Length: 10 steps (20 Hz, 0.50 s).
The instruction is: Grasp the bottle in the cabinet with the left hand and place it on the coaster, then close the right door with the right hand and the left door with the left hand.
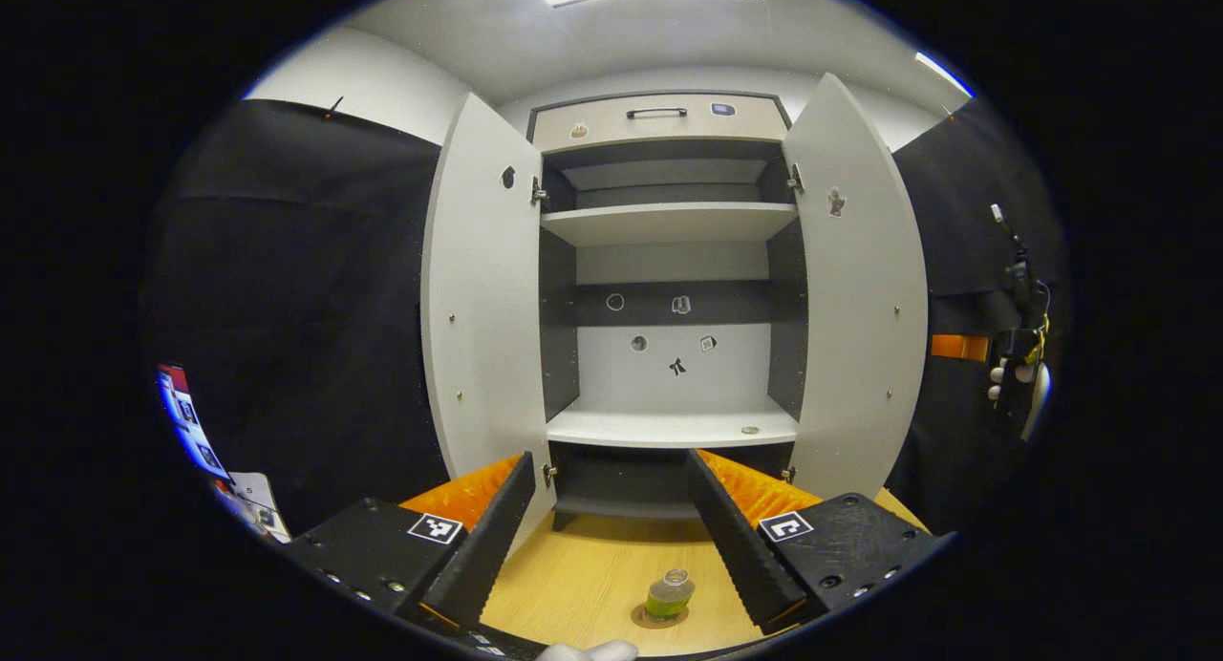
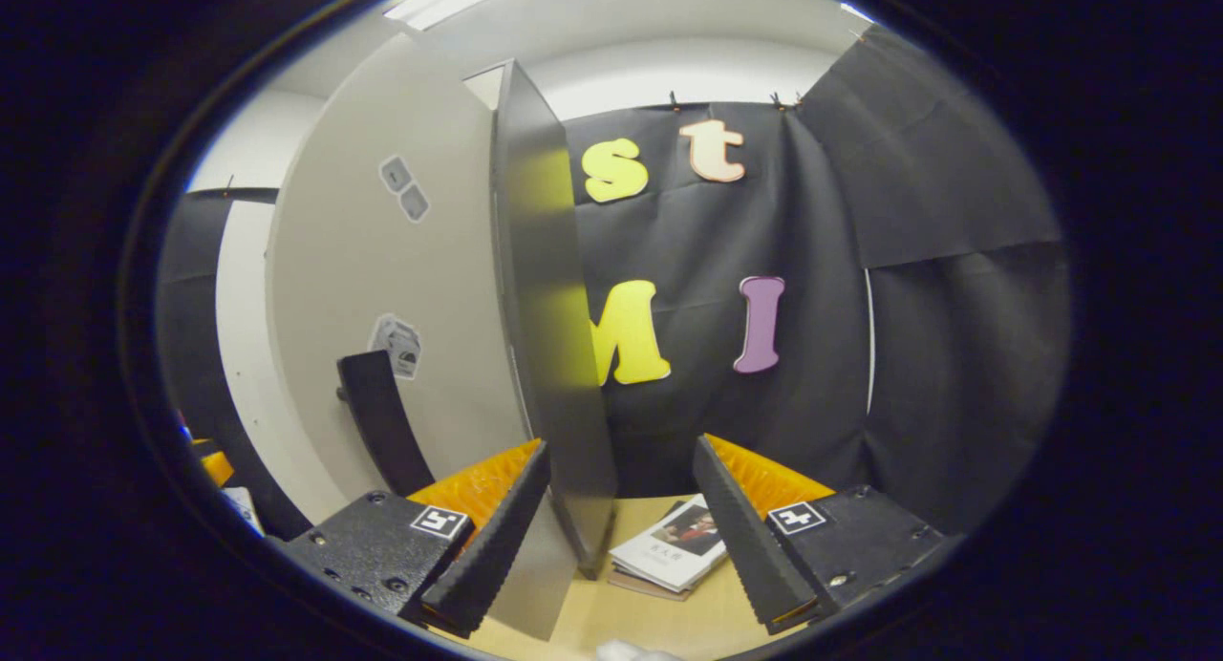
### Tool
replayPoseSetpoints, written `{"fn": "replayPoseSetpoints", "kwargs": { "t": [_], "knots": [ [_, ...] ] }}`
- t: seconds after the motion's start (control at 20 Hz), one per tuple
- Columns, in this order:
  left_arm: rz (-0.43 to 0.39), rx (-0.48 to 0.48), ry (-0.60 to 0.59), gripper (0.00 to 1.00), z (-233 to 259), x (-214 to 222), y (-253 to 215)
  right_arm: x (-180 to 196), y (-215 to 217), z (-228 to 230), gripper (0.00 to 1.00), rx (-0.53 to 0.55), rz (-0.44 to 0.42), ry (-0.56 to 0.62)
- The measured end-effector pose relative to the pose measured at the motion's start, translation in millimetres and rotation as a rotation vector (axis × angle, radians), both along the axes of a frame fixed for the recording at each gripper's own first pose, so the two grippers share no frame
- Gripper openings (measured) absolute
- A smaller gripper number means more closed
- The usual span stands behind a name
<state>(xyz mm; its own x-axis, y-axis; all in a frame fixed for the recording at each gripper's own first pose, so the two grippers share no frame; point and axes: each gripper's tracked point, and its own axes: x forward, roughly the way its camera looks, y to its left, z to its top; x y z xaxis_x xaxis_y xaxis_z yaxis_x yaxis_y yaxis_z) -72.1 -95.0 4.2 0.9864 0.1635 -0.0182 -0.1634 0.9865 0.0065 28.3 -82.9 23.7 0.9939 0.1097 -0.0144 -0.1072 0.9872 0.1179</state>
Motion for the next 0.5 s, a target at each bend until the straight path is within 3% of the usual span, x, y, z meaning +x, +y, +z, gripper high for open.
{"fn": "replayPoseSetpoints", "kwargs": {
  "t": [0.05,0.1,0.25,0.5],
  "knots": [
    [0.002,0.001,-0.001,0.96,-1.2,0.4,4.2,-1.4,5.9,1.6,0.95,-0.006,0.024,-0.005],
    [-0.003,0.0,-0.001,0.96,-2.7,1.3,7.7,-1.9,13.1,3.6,0.99,-0.01,0.048,-0.012],
    [-0.037,-0.002,0.002,0.96,-6.2,6.2,17.4,0.2,6.7,1.2,0.91,-0.067,0.001,-0.005],
    [-0.056,0.011,0.002,0.96,-12.2,13.6,35.8,-3.0,13.0,-0.1,0.94,-0.115,0.0,0.014]
  ]
}}
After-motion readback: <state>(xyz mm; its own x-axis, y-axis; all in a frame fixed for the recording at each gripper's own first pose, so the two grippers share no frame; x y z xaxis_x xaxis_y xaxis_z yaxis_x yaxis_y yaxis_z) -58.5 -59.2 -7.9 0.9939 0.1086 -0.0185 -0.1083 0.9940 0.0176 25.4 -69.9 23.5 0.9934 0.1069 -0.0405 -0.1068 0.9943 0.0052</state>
